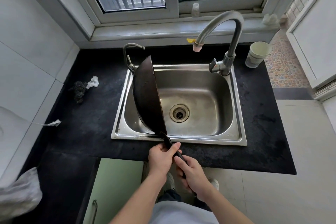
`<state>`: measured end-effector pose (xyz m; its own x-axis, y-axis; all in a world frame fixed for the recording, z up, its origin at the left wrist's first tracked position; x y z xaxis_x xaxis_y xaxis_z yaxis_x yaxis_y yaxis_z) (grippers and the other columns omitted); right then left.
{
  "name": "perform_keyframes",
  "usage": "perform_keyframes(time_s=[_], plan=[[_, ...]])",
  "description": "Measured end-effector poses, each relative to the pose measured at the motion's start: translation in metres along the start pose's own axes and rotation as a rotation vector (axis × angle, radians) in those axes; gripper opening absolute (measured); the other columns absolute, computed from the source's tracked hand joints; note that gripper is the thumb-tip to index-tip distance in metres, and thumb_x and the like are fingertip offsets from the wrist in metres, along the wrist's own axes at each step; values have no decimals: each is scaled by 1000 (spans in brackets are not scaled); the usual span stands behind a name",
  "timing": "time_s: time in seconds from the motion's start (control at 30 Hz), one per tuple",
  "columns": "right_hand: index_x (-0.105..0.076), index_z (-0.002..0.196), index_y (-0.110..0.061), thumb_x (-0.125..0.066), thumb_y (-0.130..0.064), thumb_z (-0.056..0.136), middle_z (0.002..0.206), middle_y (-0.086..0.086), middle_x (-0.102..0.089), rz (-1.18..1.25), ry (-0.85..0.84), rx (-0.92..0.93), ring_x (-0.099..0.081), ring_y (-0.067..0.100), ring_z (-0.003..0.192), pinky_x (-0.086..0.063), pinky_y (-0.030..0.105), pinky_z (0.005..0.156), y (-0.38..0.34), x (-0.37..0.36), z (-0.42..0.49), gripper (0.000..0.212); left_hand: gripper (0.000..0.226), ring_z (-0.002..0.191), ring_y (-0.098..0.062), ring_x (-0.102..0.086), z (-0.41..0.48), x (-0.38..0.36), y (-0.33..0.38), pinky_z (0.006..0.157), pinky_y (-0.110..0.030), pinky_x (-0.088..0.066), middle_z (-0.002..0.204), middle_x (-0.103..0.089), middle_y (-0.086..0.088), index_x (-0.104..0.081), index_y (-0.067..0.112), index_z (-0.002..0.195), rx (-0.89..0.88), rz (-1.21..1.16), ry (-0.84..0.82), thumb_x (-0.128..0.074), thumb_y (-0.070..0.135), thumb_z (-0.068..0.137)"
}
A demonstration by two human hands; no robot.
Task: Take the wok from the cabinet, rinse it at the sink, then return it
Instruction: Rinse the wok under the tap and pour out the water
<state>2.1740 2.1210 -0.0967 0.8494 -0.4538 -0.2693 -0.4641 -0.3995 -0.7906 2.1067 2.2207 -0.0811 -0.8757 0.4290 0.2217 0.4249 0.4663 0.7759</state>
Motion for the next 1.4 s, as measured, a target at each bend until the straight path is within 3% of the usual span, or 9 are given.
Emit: perform_keyframes(time_s=[0.57, 0.9, 1.13, 1.23, 1.4], plan=[[-55, 92, -9, -52, -33, 101, 62, 1, -44, 132, -63, -52, -30, 13, 38, -26, 17, 29, 5, 7, 4, 26, 16, 74, -19, -75, -1, -7, 4, 83, -46, -59, 70, -77, -1, -75, 10, 76, 22, 59, 30, -81, 25, 77], [-54, 99, 3, -52, -31, 101, 60, 1, -44, 146, -24, -50, -30, 12, 37, -26, 16, 29, 2, -2, 4, 34, 18, 73, -20, -76, 2, 0, 5, 76, -43, -62, 71, -77, -3, -74, 9, 77, 31, 47, 8, -82, 25, 77], [-55, 84, -9, -56, -25, 100, 56, 1, -45, 6, 61, 18, -32, 12, 35, -27, 19, 31, -11, -13, 0, 22, 11, 78, -21, -76, 7, 9, -4, 83, -45, -60, 75, -78, -8, -74, 6, 86, 70, -82, -31, -78, 14, 81], [-58, 79, -16, -58, -21, 99, 52, -8, -48, -76, 114, 52, -38, 7, 41, -32, 18, 39, -11, -15, 2, 21, 10, 80, -22, -76, 9, 11, -8, 82, -42, -60, 77, -78, -9, -74, 4, 88, 80, -126, -59, -76, 13, 84], [-59, 81, -31, -62, -29, 95, 63, -13, -59, -465, 302, 114, -56, -3, 59, -40, 14, 55, -10, -21, 3, 14, 13, 87, -27, -75, 15, 16, -23, 86, -43, -59, 86, -77, -14, -75, 1, 91, 152, -225, -114, -71, 14, 88]])
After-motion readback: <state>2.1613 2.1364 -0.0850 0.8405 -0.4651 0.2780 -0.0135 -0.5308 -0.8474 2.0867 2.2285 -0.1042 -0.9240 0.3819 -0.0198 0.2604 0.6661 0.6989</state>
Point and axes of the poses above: each hand's wrist, its own z-axis towards the middle knuckle, its own x-axis out of the back of the hand, y = z × x, the point moved 7 cm from there along z, towards the middle knuckle
